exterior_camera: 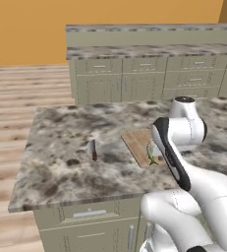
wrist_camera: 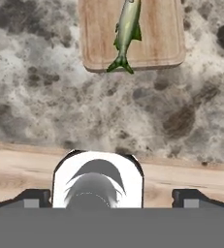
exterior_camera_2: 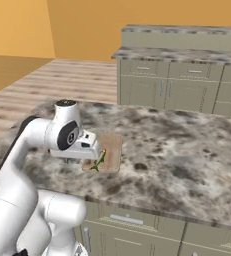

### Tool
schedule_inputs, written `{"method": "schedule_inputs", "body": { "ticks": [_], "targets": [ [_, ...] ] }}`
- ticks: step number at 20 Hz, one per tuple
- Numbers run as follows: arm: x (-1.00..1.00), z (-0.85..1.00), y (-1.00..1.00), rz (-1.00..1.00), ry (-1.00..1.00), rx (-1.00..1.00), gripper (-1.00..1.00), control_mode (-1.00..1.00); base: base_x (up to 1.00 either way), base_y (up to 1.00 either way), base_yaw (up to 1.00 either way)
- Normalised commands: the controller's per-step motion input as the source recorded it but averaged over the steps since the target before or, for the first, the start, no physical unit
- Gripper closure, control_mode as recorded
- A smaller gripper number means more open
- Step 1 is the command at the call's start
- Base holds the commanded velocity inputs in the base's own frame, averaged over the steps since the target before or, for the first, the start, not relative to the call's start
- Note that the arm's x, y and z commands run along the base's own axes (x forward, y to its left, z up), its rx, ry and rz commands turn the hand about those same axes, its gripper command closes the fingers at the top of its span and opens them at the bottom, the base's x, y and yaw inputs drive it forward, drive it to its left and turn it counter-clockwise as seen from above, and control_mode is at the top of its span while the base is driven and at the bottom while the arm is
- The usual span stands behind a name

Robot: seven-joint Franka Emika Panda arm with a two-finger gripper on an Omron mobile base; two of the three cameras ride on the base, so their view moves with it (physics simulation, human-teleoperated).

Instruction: Retrieve the fish from the fridge and place it on the cutting board.

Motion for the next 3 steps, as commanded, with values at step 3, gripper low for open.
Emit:
{"method": "schedule_inputs", "body": {
  "ticks": [3],
  "targets": [
    [0.00,-0.14,0.06,0.00,0.00,0.00,-1.00,-1.00,0.00,0.00,0.00]
  ]
}}
